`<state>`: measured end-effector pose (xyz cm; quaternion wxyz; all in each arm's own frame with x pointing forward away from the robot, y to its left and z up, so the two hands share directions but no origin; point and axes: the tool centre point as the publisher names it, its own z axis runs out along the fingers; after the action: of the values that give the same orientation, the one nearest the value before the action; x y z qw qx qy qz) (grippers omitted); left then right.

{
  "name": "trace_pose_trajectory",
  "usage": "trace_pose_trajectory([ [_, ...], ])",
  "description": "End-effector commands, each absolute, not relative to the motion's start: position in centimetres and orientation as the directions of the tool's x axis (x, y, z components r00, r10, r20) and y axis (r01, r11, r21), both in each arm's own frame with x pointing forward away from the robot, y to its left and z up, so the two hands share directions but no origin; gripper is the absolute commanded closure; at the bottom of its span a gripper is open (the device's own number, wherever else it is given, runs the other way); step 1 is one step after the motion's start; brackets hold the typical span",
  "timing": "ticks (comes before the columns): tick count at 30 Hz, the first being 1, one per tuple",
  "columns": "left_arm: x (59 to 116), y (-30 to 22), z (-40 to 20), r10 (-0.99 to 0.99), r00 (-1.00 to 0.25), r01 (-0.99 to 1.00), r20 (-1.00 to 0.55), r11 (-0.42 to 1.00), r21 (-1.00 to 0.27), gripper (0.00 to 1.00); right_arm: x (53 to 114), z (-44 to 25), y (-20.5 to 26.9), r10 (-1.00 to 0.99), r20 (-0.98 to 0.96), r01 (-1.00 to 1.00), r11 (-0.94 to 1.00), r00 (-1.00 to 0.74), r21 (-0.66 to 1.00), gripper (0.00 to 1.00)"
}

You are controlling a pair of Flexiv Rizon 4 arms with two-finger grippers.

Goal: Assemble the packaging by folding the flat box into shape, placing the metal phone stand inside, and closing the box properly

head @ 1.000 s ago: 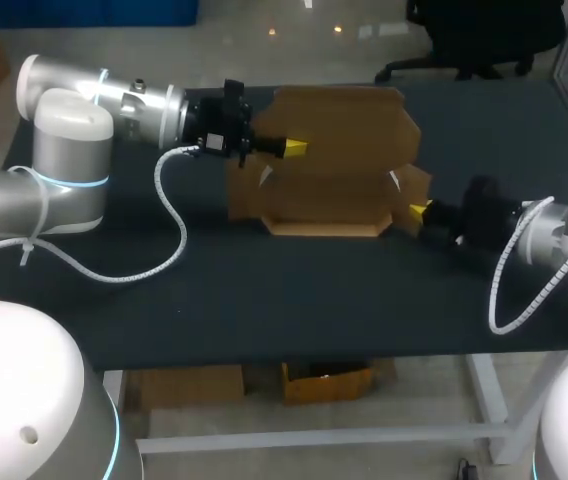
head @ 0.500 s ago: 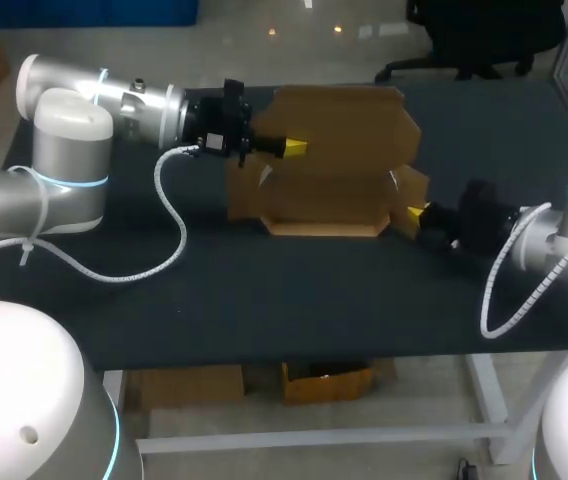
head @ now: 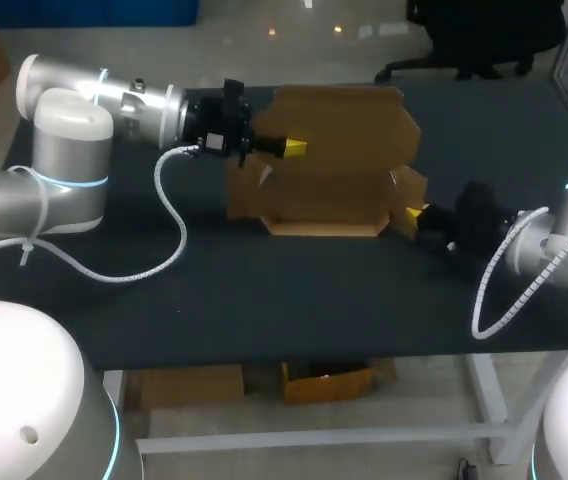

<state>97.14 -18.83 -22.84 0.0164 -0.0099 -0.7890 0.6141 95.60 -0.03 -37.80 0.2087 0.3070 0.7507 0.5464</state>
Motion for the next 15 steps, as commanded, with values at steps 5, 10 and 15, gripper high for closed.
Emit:
trace_pose_trajectory([
  [5, 97.09, -19.19, -23.31, 0.035, -0.999, -0.004, 0.013, 0.247, -0.969, 1.00, 95.44, -38.01, 0.99, 0.704, 0.013, 0.227, 0.212, -0.710, 0.950, 1.00],
  [10, 97.09, -19.19, -23.31, 0.035, -0.999, -0.004, 0.013, 0.247, -0.969, 1.00, 95.39, -37.98, 1.16, 0.711, 0.011, 0.229, 0.212, -0.703, 0.950, 0.98],
  [15, 97.09, -19.19, -23.31, 0.035, -0.999, -0.004, 0.013, 0.247, -0.969, 1.00, 95.30, -38.12, 1.37, 0.721, 0.011, 0.235, 0.211, -0.693, 0.949, 0.81],
])
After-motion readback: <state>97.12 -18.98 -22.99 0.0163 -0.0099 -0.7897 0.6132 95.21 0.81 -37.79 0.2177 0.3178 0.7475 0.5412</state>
